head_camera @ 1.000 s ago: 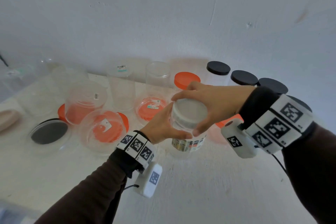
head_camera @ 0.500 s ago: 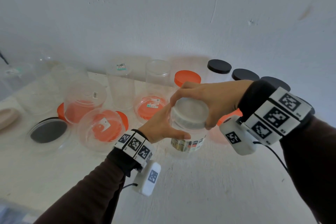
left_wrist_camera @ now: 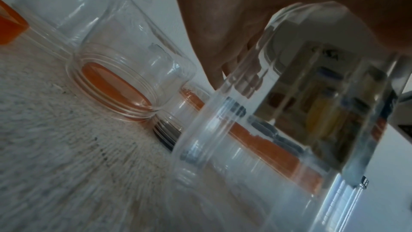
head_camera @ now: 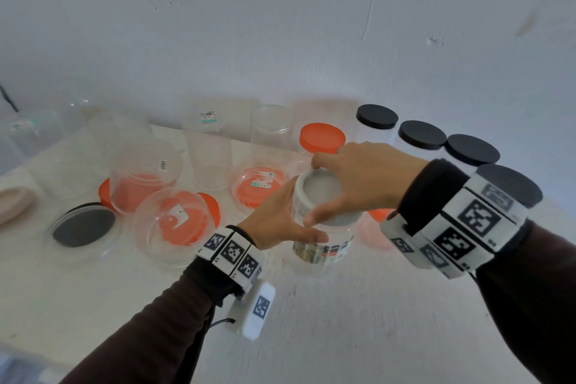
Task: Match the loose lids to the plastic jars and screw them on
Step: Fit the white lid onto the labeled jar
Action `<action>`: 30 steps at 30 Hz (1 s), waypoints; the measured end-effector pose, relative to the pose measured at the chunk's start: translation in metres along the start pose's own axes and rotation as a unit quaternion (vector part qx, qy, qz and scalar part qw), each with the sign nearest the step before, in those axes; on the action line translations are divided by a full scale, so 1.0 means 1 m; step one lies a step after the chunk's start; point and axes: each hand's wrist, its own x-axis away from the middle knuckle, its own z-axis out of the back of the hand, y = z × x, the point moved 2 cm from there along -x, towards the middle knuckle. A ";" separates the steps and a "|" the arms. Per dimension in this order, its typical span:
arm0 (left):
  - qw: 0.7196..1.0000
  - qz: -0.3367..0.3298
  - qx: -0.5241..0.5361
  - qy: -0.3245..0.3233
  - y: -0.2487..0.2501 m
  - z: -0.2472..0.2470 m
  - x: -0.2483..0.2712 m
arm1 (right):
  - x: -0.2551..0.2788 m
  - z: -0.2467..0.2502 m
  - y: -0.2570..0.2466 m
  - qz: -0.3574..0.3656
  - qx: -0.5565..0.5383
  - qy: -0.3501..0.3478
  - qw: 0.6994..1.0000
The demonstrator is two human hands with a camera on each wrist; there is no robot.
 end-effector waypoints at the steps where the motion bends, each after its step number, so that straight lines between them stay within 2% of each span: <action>1: 1.000 -0.002 -0.001 -0.001 0.001 0.000 0.000 | 0.001 0.001 0.001 0.002 0.014 -0.019 1.000; 4: 1.000 -0.008 -0.014 0.004 0.006 0.000 0.002 | 0.005 0.009 0.004 0.069 -0.038 -0.094 0.992; 6: 1.000 -0.009 -0.023 0.006 0.006 -0.001 0.002 | 0.006 0.012 0.002 0.106 -0.059 -0.110 0.987; 8: 1.000 -0.008 -0.024 0.006 0.005 -0.001 0.002 | 0.003 0.009 0.001 0.085 -0.055 -0.081 0.992; 12: 1.000 0.007 -0.016 0.003 -0.001 0.000 0.002 | 0.001 0.001 -0.007 0.020 0.004 0.030 0.999; 14: 1.000 0.009 -0.020 -0.001 -0.001 0.001 0.002 | 0.001 0.001 -0.002 0.022 0.007 0.014 1.000; 18: 0.999 -0.004 -0.042 -0.006 0.003 0.000 0.000 | 0.009 0.008 0.006 0.110 -0.090 -0.075 0.987; 20: 0.999 -0.003 -0.044 0.001 0.004 0.000 0.001 | 0.008 0.005 0.004 0.113 -0.075 -0.060 0.989; 25: 0.999 0.001 -0.038 0.021 0.008 -0.003 0.005 | 0.005 -0.003 0.004 0.072 -0.058 0.023 0.995; 30: 0.999 -0.006 -0.040 0.029 0.011 -0.006 0.005 | 0.004 -0.004 0.002 0.070 -0.057 0.045 0.995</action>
